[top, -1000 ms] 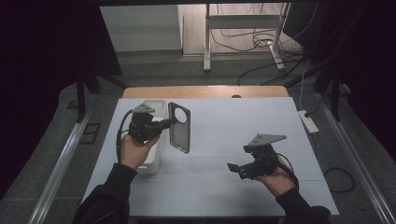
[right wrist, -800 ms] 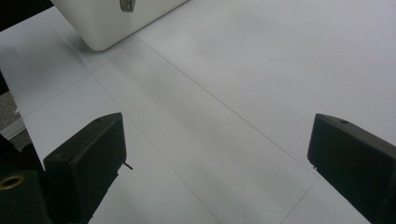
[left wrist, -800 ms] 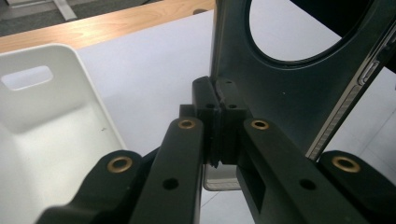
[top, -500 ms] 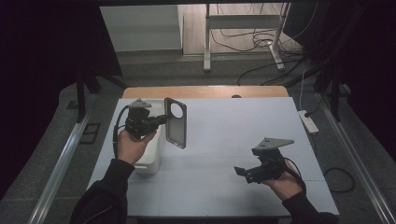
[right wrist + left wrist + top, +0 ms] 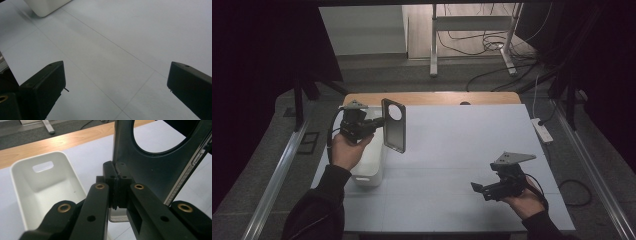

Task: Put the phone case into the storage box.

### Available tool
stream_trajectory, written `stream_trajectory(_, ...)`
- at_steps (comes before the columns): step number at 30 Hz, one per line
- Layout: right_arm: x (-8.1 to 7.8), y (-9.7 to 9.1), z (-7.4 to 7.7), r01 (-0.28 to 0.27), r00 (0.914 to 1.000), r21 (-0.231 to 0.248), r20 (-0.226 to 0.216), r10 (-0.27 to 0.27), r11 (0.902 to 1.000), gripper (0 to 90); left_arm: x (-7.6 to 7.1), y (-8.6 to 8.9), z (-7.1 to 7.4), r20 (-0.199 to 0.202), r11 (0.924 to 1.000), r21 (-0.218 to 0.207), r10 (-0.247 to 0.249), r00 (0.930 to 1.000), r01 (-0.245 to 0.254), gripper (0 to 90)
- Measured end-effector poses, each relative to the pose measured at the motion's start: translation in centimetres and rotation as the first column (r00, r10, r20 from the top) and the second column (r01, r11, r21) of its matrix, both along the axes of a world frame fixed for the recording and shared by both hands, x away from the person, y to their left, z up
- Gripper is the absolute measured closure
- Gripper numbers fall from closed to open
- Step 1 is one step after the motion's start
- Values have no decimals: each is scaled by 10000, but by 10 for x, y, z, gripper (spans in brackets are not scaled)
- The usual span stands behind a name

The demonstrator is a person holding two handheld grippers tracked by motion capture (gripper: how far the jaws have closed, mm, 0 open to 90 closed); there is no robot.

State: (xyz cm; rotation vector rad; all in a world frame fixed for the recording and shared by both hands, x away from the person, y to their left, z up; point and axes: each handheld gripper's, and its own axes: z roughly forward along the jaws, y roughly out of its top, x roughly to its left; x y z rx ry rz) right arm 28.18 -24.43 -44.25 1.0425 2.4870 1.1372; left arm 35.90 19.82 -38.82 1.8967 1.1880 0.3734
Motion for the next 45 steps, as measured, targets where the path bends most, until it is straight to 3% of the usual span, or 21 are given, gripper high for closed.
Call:
stream_trajectory(27, -17, -42, -7, 997, 9948, -24, 197, -996, 9950, 0, 18, 29, 9, 34, 9961, 79, 876, 9961, -877, 890)
stream_trajectory(45, -30, -61, -9, 1537, 9878, 238, 212, -1542, 9878, 0, 34, 49, 15, 48, 9880, 123, 1539, 9881, -1540, 890)
